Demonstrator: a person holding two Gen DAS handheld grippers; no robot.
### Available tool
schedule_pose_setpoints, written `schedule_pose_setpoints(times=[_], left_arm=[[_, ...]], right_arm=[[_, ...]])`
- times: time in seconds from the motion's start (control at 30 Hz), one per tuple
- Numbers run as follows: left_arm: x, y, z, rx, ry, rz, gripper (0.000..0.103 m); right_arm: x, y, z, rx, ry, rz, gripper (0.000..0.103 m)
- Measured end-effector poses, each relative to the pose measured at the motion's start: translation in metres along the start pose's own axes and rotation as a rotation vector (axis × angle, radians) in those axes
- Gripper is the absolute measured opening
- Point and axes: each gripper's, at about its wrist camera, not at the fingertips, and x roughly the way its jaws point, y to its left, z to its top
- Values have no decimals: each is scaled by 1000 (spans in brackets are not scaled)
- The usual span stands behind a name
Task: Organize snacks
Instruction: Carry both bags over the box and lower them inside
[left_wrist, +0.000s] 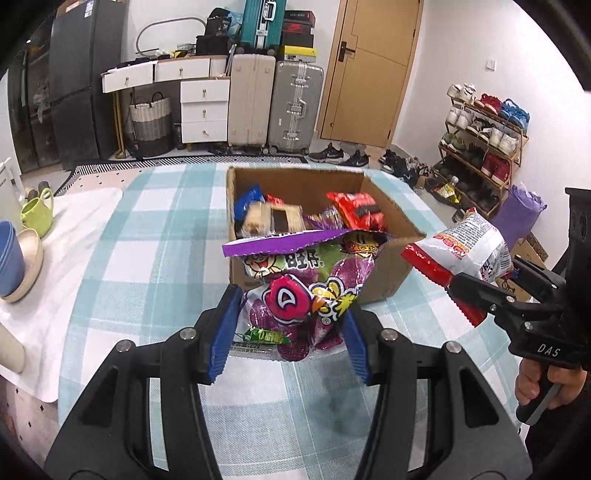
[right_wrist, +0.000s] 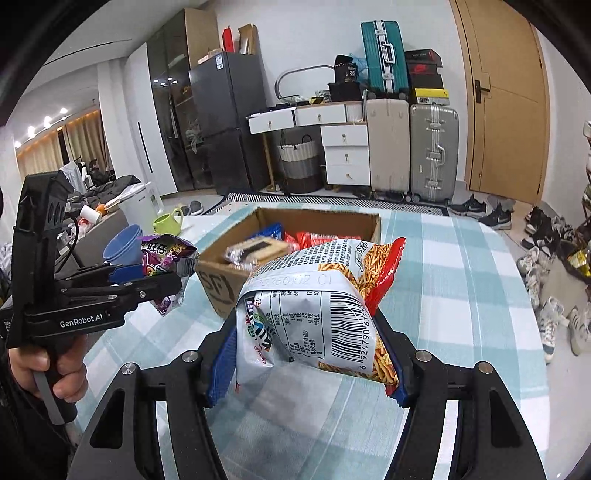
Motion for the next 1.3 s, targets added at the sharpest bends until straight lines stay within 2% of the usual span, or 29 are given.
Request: schedule_pose_setpoints(times=[0.37, 0.6, 0.8, 1.3], left_arm=[[-10, 12, 31, -10, -38, 26, 50], [-1, 13, 51, -13, -48, 33, 50], [14, 12, 65, -24, -42, 37, 50], [82, 6, 87, 2, 10, 63, 50]], right_arm=[[11, 7, 26, -30, -23, 11, 66], [23, 2, 36, -31, -15, 4, 66], [35, 2, 41, -37, -7, -2, 66], [78, -1, 58, -92, 43, -6, 66]])
